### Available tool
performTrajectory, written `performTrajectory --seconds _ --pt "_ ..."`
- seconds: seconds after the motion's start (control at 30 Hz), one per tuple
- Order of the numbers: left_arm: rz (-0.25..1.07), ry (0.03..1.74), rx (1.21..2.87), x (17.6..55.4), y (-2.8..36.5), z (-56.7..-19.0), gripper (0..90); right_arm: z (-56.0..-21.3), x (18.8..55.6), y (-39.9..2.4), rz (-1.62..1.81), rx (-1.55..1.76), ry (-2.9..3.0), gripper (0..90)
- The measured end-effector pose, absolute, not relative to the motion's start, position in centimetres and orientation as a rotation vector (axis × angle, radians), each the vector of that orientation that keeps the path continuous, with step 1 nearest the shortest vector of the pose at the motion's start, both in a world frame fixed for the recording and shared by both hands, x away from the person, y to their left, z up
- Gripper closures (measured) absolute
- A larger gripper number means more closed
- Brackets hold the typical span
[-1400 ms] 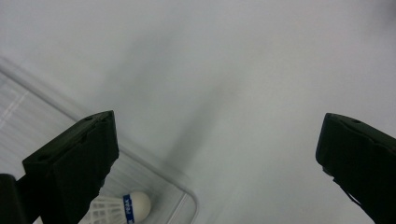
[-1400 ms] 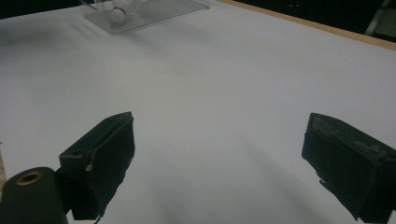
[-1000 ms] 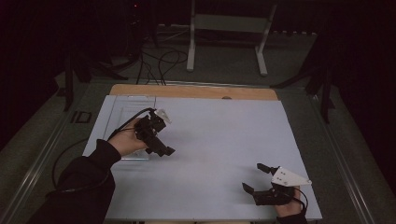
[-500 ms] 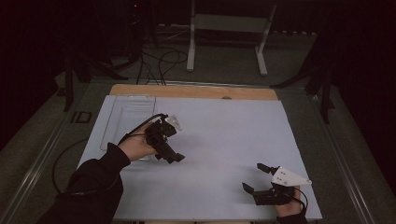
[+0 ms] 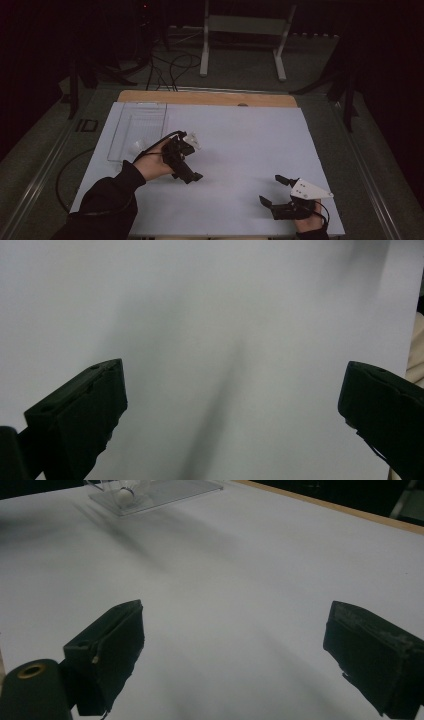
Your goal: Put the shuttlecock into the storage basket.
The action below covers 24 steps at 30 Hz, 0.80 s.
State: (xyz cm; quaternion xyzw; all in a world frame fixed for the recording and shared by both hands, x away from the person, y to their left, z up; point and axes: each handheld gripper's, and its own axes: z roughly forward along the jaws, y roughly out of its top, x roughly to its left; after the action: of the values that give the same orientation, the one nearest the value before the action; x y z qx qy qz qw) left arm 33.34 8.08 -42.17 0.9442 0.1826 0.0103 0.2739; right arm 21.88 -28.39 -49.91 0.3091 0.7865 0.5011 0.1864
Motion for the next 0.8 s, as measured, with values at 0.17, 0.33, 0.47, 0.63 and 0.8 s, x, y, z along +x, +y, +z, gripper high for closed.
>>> performTrajectory --seconds 0.17,0.33,0.47,0.63,0.8 --pt "0.021 0.476 2.532 32.8 8.0 -42.9 0.2 -49.9 21.9 -28.4 1.411 0.868 2.217 9.6" --pt "0.026 0.449 2.541 32.0 8.1 -43.9 0.2 -49.9 21.9 -28.4 1.408 0.871 2.219 9.6" --pt "0.019 0.456 2.538 31.6 8.5 -44.8 0.2 -49.9 21.9 -28.4 1.411 0.871 2.22 9.6" --pt "-0.02 0.46 2.528 31.4 9.2 -45.8 0.3 -49.9 21.9 -28.4 1.41 0.869 2.22 9.6" --pt "-0.029 0.476 2.525 31.0 9.8 -46.8 0.2 -49.9 21.9 -28.4 1.411 0.874 2.222 9.6"
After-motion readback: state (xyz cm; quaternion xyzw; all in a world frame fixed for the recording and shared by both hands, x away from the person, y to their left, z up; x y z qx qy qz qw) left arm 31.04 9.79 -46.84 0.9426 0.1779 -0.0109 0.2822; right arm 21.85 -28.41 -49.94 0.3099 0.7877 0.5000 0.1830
